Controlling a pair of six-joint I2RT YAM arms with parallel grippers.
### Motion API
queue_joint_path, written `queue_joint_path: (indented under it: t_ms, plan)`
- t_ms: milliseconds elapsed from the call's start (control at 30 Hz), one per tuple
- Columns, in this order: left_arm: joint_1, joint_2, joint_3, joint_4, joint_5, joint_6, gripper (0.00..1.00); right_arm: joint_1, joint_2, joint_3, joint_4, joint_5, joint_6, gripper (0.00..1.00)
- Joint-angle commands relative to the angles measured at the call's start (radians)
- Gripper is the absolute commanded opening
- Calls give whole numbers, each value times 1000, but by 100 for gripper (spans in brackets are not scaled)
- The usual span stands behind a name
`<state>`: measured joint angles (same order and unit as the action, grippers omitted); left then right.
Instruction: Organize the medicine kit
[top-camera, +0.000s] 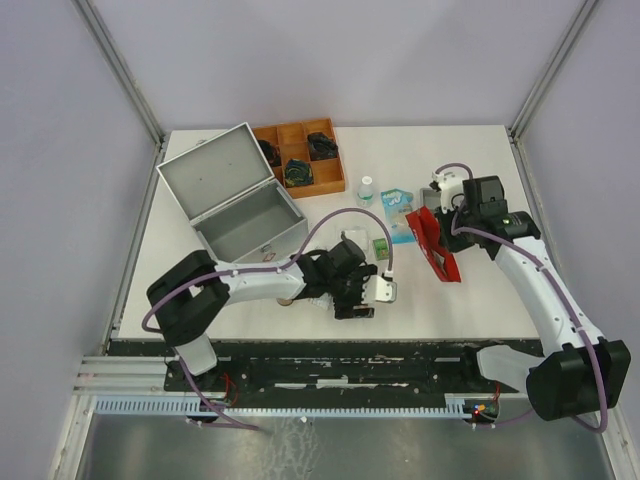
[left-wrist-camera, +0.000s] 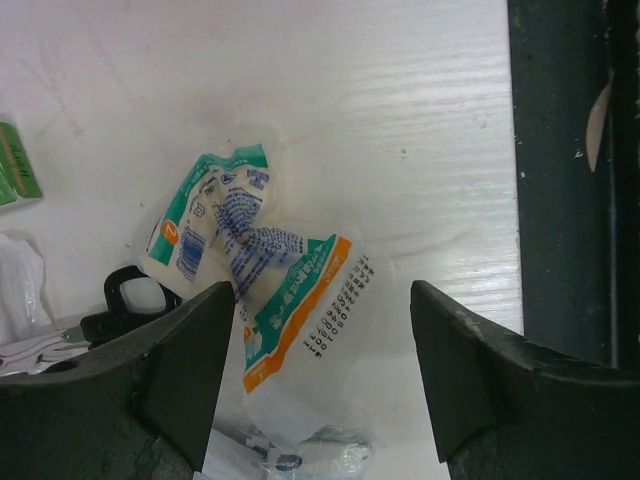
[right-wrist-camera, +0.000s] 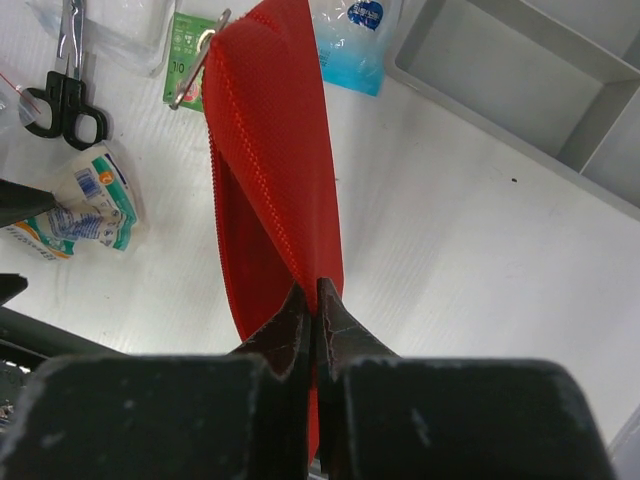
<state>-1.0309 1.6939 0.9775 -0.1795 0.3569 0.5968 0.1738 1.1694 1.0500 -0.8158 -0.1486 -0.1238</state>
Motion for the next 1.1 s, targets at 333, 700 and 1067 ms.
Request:
queue_joint_path:
  t_ms: [333,700,1067]
  plan:
    - [-35,37,-20,125,-133,88,54,-14,-36,-10,45,-43,-8,0]
    - [-35,-51,-23,78,-90,80,12,-14,-29,-8,52,-63,3,0]
    - [-34,-111,296,-123,28,-116,3,-14,23,26,115,-169,125,1]
